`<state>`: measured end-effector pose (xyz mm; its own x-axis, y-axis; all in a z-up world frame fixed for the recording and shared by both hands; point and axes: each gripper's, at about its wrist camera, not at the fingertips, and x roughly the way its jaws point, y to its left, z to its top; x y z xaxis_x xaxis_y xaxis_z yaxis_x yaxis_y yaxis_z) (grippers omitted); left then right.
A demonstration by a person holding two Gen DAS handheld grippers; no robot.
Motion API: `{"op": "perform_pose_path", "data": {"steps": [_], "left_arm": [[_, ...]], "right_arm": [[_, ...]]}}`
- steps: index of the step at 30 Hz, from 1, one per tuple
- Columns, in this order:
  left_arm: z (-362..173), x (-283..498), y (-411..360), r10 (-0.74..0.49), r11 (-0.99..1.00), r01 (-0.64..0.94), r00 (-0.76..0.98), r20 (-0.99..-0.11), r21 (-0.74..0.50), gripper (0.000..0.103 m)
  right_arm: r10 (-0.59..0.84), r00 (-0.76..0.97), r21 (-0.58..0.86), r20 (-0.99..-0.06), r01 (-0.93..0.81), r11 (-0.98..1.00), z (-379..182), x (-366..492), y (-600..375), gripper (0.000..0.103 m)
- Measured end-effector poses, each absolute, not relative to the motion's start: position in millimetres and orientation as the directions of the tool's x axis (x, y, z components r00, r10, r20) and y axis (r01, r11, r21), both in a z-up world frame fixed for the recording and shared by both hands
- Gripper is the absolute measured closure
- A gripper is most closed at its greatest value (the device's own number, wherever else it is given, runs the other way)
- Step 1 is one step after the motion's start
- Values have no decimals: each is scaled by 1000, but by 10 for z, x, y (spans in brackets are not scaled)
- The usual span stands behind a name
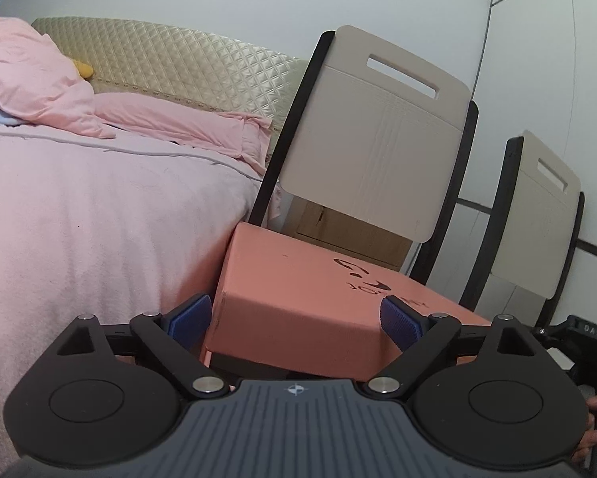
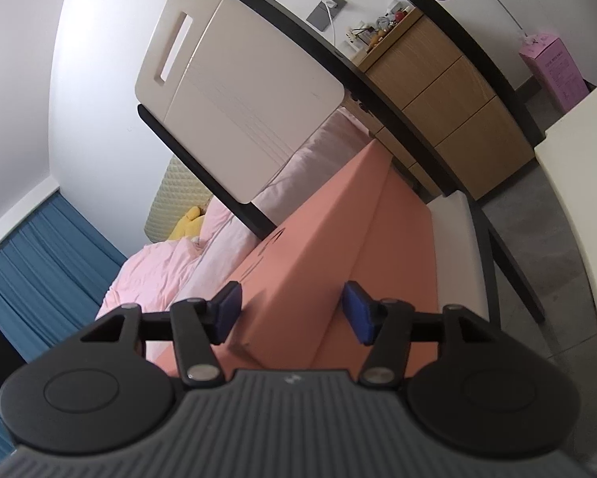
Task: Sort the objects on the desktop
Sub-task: 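Press the lid down onto the box rim with both tools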
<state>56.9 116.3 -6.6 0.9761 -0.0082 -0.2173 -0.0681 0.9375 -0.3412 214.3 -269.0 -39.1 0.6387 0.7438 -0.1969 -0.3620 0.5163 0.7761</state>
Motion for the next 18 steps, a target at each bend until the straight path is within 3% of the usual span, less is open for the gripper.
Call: {"op": "perform_pose_path", "data": {"steps": [9, 18], "left_arm": [[13, 430, 1152, -36, 931, -42, 977, -208, -361, 10], [45, 359, 972, 5, 962, -86, 955, -296, -260, 10]], "right_arm": [[746, 638, 769, -192, -374, 518, -355, 2053, -2740, 47], [751, 626, 741, -210, -399, 540, -289, 1919, -2781, 47]]}}
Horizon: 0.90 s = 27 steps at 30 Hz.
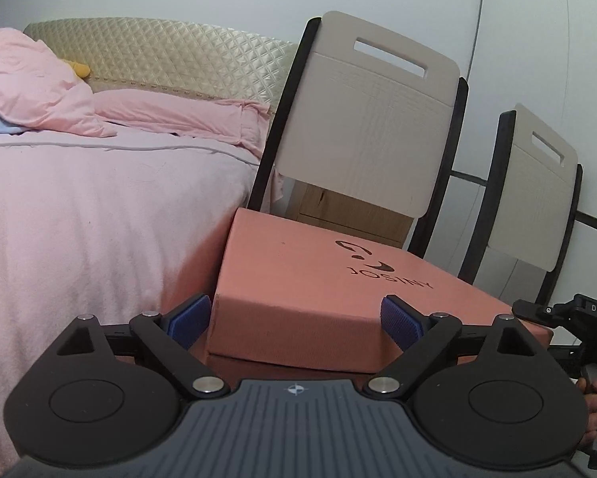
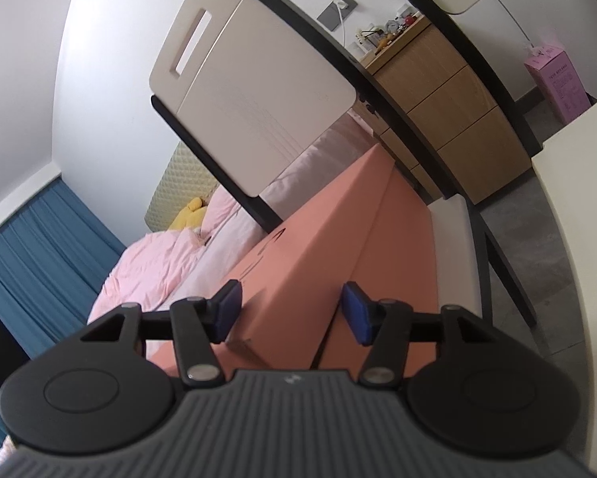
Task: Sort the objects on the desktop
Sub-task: 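Press the lid down onto the box rim with both tools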
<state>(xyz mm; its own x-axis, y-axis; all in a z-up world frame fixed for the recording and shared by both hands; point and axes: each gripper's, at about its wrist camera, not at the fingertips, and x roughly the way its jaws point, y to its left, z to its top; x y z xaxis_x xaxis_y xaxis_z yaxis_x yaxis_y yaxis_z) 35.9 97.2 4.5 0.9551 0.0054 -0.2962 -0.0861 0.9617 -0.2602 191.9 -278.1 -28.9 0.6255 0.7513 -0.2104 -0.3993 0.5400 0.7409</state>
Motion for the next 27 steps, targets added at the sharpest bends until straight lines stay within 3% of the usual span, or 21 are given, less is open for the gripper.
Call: {"op": "perform_pose_path", "data": {"steps": [10, 16, 27], "left_arm": [[2, 354, 923, 3, 973, -71, 956, -294, -222, 9], [-114, 480, 963, -2, 969, -84, 936, -351, -231, 9], [-117, 770, 1018, 29, 970, -115, 929, -368, -212, 9]], "right_arm": [[760, 603, 722, -241, -412, 556, -368, 1945, -2790, 47], [747, 599, 696, -288, -406, 593, -425, 1946, -2744, 46], [700, 641, 664, -315, -378, 645, -425, 1836, -2639, 45]]}}
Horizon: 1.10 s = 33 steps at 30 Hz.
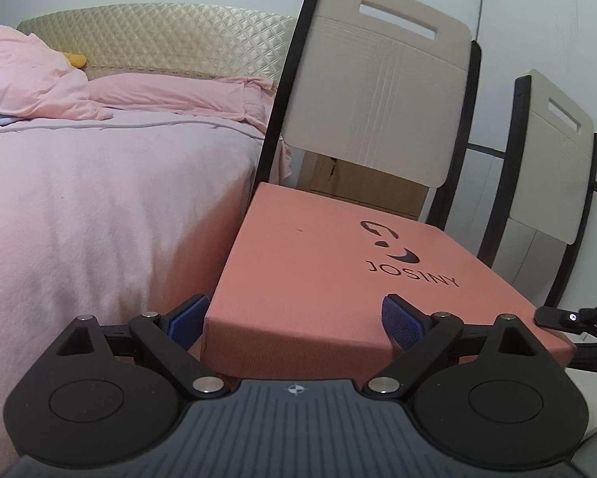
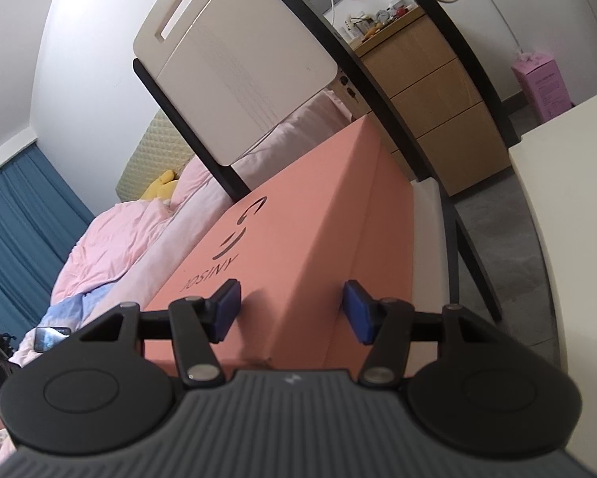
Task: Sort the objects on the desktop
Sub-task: 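Press the lid down onto the box rim with both tools, then open both tools and pull them back from the lidded box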
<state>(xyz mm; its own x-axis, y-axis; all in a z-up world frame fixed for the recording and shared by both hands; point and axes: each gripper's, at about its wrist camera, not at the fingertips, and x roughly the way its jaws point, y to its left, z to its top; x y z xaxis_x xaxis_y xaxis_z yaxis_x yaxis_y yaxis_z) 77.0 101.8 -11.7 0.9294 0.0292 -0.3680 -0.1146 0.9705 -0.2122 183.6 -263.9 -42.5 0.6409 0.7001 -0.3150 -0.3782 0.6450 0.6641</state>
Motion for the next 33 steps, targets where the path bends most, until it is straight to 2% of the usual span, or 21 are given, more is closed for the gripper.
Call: {"op": "perform_pose_path", "data": {"steps": [7, 12, 19, 23, 29, 33], "left_arm": [[-105, 1055, 1020, 53, 977, -128, 920, -389, -171, 8], [-116, 1062, 1009, 53, 980, -119, 926, -374, -157, 8], [80, 733, 903, 47, 989, -89, 948, -315, -120, 8], [203, 455, 806, 46, 992, -78, 960, -277, -104, 8], [272, 90, 764, 44, 992, -68, 974, -221, -104, 6], [263, -56, 726, 63, 995, -76, 981, -185, -62, 3]], "right_arm": [[647, 682, 647, -341, -330, 688, -397, 1846, -2543, 44], [605, 708, 616, -365, -303, 727, -359, 1849, -2470, 42], [518, 773, 510, -367, -299, 806, -200, 1747, -2448, 46], [483, 802, 460, -350, -302, 835, -65, 1583, -2486, 46], [467, 840, 344, -275, -368, 864, 147, 1127, -2414, 45], [470, 855, 293, -221, -402, 868, 144, 766, -2363, 45]]}}
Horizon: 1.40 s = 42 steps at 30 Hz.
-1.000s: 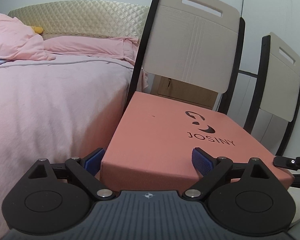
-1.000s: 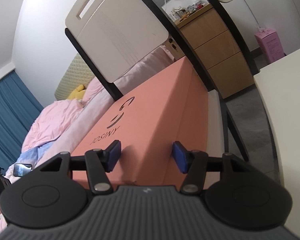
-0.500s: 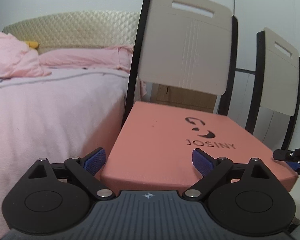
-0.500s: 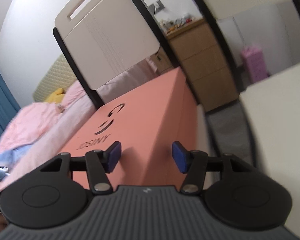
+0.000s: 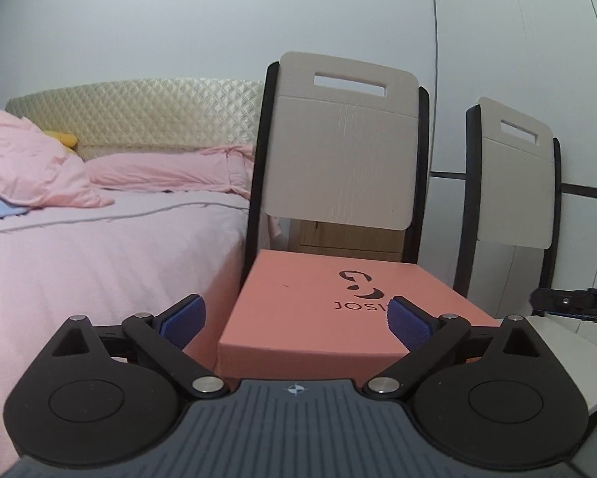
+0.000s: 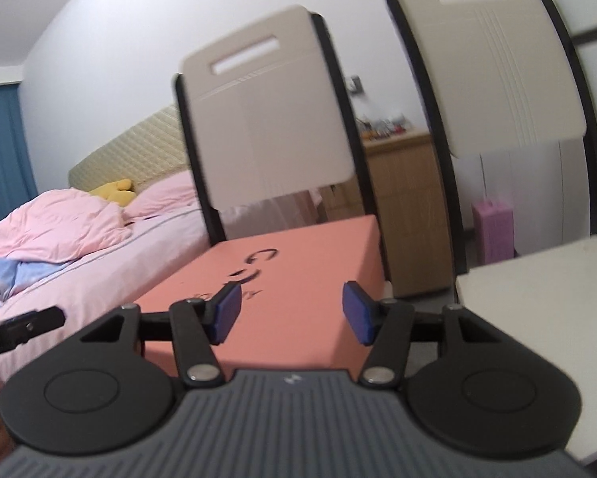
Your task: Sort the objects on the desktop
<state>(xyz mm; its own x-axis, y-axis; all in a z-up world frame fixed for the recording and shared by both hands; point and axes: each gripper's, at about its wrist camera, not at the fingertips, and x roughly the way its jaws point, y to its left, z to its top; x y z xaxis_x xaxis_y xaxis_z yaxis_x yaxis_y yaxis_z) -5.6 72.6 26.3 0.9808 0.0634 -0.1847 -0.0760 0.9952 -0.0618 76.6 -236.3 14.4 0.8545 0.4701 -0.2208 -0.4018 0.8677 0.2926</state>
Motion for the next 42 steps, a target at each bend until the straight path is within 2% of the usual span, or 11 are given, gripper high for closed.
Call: {"op": "perform_pose_path", "data": {"steps": [8, 13, 16, 19, 25, 29, 42], "left_arm": [[173, -192, 707, 78, 996, -82, 989, -124, -33, 0], [65, -167, 660, 90, 996, -90, 987, -131, 6, 0], [15, -165, 657, 100, 995, -98, 987, -129, 15, 0], [-24, -157, 677, 105, 994, -105, 986, -126, 2, 0], [-58, -155, 726, 133, 990, -137, 984, -119, -26, 0], [-60, -177, 707, 129, 991, -132, 985, -114, -18, 0], [-102, -133, 697, 136, 990, -141, 980, -147, -22, 0]], "right_arm": [[413, 897, 237, -156, -372, 897, 49, 388, -2177, 43], [376, 920, 227, -106, -346, 910, 3, 303, -2087, 25], [374, 923, 200, -93, -350, 915, -17, 268, -2015, 24], [381, 921, 174, -78, -364, 915, -25, 255, -1965, 15], [356, 932, 144, -71, -344, 928, -27, 251, -1919, 3], [353, 934, 145, -60, -342, 929, -14, 227, -1925, 0], [318, 945, 125, -79, -307, 943, -2, 169, -1920, 0]]}}
